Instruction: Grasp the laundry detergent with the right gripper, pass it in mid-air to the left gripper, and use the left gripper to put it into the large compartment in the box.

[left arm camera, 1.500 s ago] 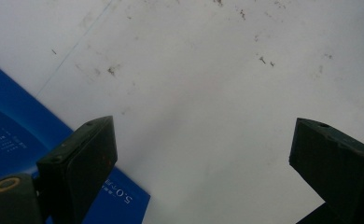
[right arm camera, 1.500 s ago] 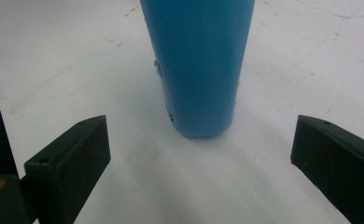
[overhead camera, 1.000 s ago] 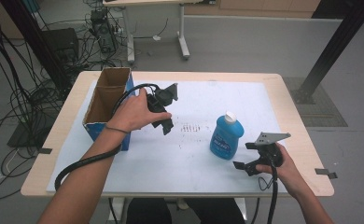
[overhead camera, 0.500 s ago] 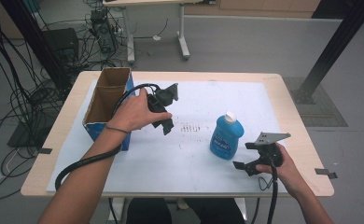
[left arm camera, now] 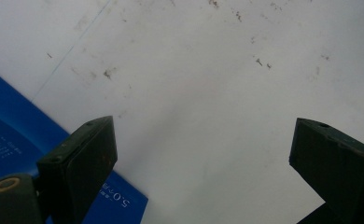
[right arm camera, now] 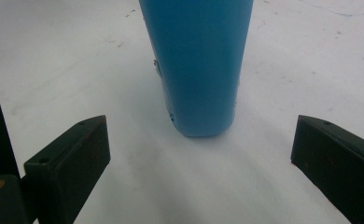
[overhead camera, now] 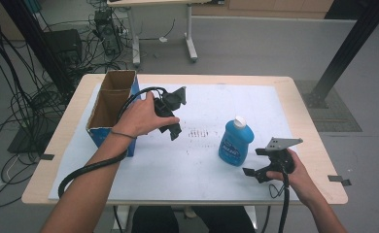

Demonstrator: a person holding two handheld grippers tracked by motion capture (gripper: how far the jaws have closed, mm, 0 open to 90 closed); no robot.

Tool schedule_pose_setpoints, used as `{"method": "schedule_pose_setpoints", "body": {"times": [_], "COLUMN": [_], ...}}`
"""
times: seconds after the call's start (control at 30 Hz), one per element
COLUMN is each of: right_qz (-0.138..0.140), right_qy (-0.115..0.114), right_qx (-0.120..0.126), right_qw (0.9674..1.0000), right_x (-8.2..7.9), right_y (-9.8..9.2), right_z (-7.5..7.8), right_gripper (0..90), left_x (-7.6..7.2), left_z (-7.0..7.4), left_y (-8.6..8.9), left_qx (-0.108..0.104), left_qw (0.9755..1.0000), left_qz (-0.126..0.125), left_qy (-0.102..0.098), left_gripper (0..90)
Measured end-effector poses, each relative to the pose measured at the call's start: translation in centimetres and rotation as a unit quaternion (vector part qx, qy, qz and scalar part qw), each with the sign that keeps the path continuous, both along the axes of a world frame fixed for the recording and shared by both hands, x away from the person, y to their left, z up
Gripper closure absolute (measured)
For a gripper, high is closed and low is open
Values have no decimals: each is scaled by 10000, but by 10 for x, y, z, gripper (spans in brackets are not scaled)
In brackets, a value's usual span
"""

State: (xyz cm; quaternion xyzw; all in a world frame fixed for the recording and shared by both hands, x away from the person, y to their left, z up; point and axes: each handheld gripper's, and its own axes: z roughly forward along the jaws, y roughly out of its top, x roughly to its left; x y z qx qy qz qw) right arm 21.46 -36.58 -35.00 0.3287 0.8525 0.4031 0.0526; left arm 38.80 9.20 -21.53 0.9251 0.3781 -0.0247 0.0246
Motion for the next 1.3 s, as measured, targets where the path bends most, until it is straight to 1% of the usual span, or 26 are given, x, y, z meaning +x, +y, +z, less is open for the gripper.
{"method": "schedule_pose_setpoints", "body": {"times": [0.6,1.3], "right_qz": [18,29], "right_qy": [5,19], "right_qx": [7,8], "right_qw": [10000,10000], "right_x": [1,2], "right_y": [1,3], "right_z": [0,-1], "right_gripper": [43,43], "left_x": [-1,1], "left_z": [1,-3], "left_y": [0,2], "left_qx": [20,17], "left_qw": [10000,10000], "left_qz": [2,9], "left_qy": [-7,30], "left_gripper": [80,80]}}
